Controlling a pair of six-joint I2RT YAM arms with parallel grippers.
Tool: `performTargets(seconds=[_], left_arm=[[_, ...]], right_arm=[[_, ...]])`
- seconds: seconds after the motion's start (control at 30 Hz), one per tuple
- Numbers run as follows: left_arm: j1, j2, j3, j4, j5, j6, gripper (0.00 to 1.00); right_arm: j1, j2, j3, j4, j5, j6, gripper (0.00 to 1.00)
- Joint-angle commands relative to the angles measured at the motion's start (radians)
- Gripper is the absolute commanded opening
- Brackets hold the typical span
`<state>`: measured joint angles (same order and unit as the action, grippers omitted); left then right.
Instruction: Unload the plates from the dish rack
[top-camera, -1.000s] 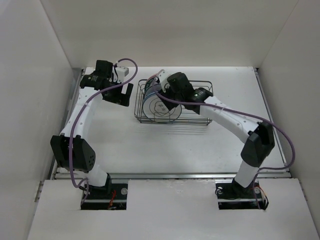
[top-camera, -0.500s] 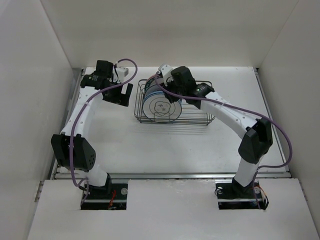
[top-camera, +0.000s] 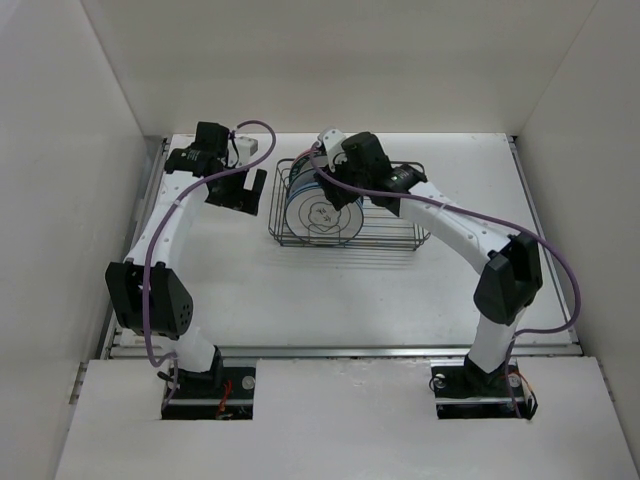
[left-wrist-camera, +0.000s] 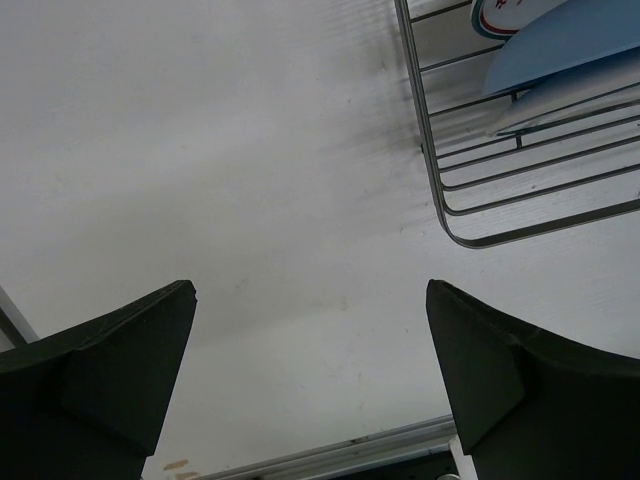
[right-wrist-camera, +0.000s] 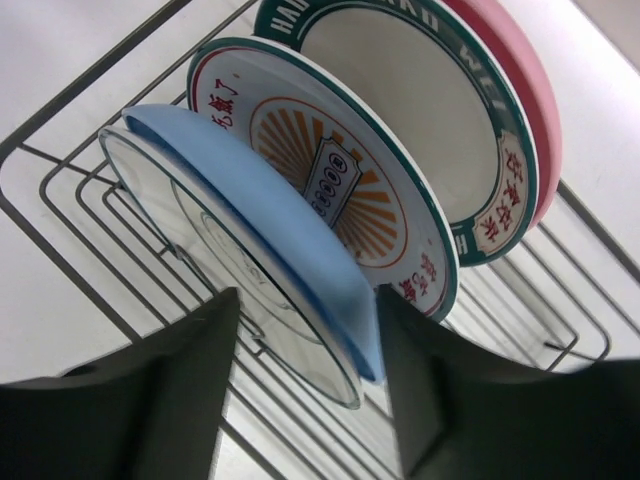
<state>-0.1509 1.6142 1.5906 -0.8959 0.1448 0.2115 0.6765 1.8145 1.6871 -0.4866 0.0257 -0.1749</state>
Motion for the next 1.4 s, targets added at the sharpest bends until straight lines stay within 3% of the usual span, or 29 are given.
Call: performTargets(seconds=[0.0,0.03,0.2,0.5,0.93,1.37], left_arm=[[-0.004,-0.010,-0.011,-0.020,-0.005,-0.012,1.00],[-0.004,-0.010,-0.011,-0.020,-0.005,-0.012,1.00],[-0.004,-0.010,-0.020,-0.020,-0.005,-0.012,1.00],[-0.004,-0.010,-0.031,-0.011,-0.014,-0.021,1.00],[-0.004,0.000,-0.031,-0.020,-0.033,-0.021,1.00],[-0.004,0.000,-0.031,-0.020,-0.051,-0.021,1.00]], right_arm=[[0.006,-0.007,0.025,0.003,0.002,0.015,0.67],[0.006,-0.023,0.039,-0.006,0.002,0.015,0.71],[0.006,-0.084,0.049,-0.006,0.034,0.037,0.71],[0.006,-0.176,-0.087,-0.004,0.011,0.089,0.71],[-0.012,-0.103,-0.112,0.008,-0.007,0.089,0.61],[-0.031,-0.052,-0.142,0.037,-0.009,0.107,0.61]])
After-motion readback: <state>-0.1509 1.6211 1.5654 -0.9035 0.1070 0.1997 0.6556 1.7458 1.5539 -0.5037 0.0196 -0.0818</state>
